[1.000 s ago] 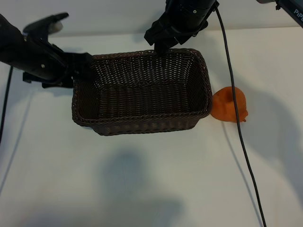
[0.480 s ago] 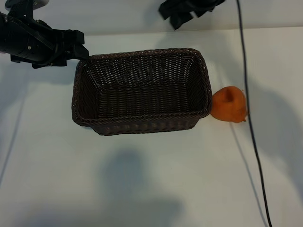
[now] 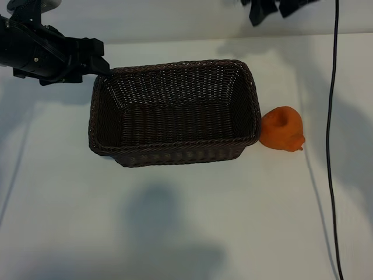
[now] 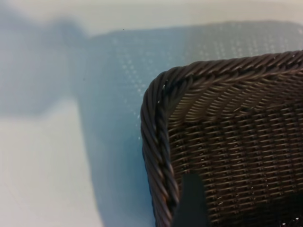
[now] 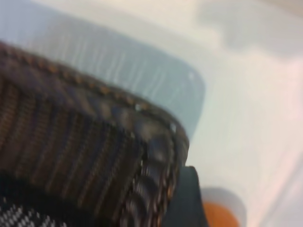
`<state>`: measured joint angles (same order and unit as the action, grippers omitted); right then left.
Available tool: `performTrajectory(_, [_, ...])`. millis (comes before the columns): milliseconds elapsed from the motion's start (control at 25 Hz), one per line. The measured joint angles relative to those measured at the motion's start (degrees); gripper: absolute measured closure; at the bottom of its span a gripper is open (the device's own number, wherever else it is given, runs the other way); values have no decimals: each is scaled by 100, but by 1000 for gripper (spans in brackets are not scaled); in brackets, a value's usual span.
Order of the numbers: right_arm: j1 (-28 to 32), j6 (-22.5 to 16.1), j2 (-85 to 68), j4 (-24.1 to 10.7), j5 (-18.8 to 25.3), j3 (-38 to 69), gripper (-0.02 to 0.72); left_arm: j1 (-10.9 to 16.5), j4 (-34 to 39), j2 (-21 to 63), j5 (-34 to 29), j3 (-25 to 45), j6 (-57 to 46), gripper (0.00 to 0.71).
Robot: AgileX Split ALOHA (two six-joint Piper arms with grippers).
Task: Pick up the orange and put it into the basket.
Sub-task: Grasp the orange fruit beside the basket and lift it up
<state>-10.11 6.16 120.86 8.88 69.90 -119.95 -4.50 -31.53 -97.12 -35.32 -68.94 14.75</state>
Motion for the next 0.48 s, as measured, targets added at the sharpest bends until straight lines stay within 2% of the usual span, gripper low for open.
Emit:
performTrajectory(280, [35,50,-59,-475,2,761,144,0,2,0,10,0,0,114])
performTrajectory(480, [155,58,-207,-542,-8,1127,144,0,7,0,40,0,0,114])
